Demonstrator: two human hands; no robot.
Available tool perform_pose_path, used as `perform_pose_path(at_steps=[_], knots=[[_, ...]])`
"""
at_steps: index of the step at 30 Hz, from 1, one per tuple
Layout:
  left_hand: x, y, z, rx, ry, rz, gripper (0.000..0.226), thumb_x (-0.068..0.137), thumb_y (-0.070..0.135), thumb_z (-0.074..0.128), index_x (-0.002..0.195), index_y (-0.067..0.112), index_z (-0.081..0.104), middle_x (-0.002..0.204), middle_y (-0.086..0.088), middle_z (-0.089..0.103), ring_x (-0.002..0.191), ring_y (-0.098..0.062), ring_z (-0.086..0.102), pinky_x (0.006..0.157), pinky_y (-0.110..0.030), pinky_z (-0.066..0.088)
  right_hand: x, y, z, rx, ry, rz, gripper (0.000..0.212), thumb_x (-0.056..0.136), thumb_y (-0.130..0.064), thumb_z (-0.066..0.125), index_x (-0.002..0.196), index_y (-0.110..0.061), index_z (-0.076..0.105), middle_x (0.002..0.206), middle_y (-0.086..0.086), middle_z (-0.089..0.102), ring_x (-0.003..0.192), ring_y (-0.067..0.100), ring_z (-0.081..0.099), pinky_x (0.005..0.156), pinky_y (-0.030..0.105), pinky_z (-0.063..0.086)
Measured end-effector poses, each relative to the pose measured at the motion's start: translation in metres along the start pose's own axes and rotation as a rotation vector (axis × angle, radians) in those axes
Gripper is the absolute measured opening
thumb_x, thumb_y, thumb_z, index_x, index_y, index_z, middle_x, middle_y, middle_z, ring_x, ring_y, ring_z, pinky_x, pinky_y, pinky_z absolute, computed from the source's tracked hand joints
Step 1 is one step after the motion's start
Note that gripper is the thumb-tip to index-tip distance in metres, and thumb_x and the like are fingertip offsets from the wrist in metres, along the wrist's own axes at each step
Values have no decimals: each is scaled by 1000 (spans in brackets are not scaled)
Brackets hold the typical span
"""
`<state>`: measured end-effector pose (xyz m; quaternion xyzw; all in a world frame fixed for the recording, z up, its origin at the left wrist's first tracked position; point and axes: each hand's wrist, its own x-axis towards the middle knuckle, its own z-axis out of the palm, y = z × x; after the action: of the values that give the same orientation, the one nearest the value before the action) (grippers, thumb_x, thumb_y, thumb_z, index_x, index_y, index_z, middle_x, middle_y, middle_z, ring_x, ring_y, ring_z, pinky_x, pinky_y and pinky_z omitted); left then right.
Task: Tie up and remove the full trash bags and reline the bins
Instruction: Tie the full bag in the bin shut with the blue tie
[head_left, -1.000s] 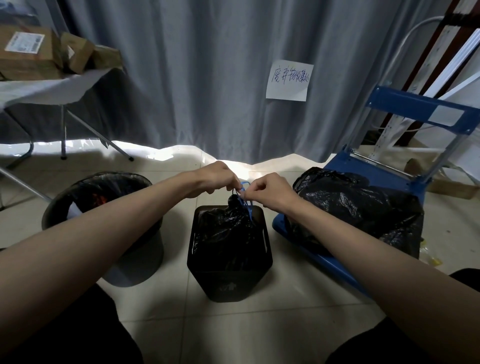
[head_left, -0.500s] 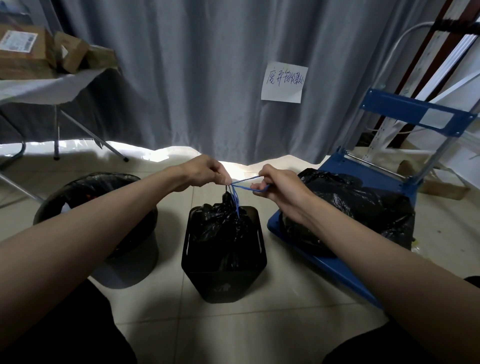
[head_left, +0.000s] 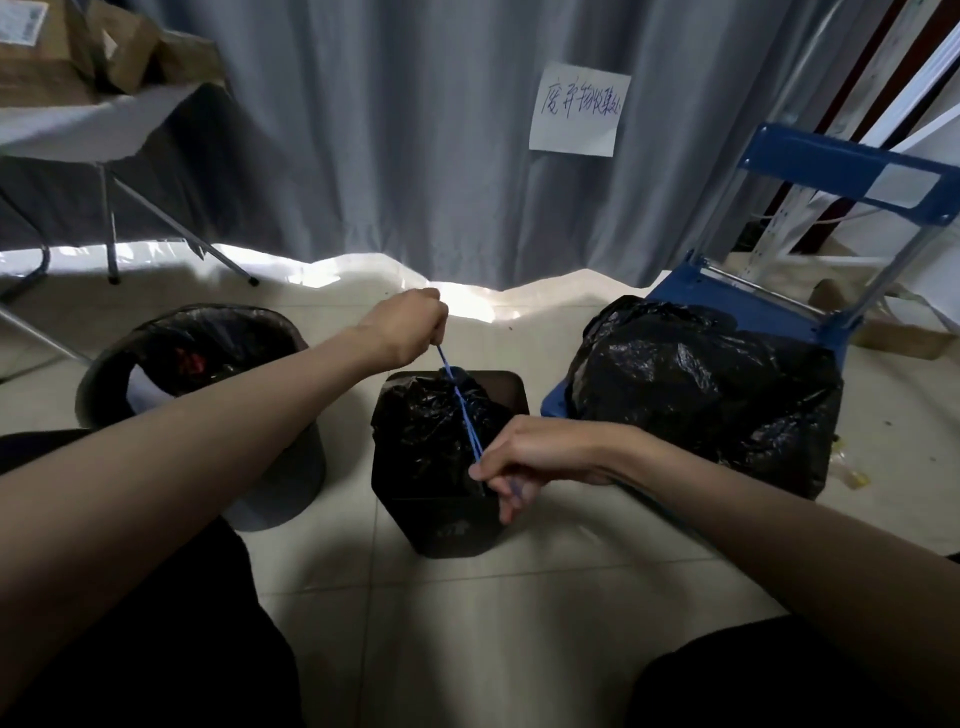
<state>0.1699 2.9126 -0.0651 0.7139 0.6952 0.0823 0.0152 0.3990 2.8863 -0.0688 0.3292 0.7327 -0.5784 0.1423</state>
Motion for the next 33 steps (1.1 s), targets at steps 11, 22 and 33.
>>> perform_pose_path(at_steps=[11, 22, 33], knots=[[17, -8, -16, -41, 63, 16, 13, 89, 16, 60, 85, 24, 69, 90, 6, 69, 88, -19, 61, 80, -33, 37, 22, 2, -9, -87, 633, -85, 55, 86, -61, 62, 66, -9, 66, 65, -4, 61, 67, 13, 56, 71, 27, 42], [1, 3, -15, 260, -28, 271, 24, 87, 36, 66, 110, 30, 62, 94, 11, 70, 105, -16, 57, 108, -34, 28, 45, -8, -5, -469, 661, 160, 37, 79, -51, 75, 82, -18, 56, 93, 1, 67, 96, 23, 58, 92, 42, 31], [-3, 16, 0, 224, -263, 314, 33, 93, 26, 60, 125, 22, 53, 103, 6, 71, 99, -21, 61, 94, -31, 39, 46, -7, -8, -418, 602, 111, 25, 89, -14, 68, 82, -16, 45, 92, 14, 70, 68, 25, 72, 69, 38, 52]])
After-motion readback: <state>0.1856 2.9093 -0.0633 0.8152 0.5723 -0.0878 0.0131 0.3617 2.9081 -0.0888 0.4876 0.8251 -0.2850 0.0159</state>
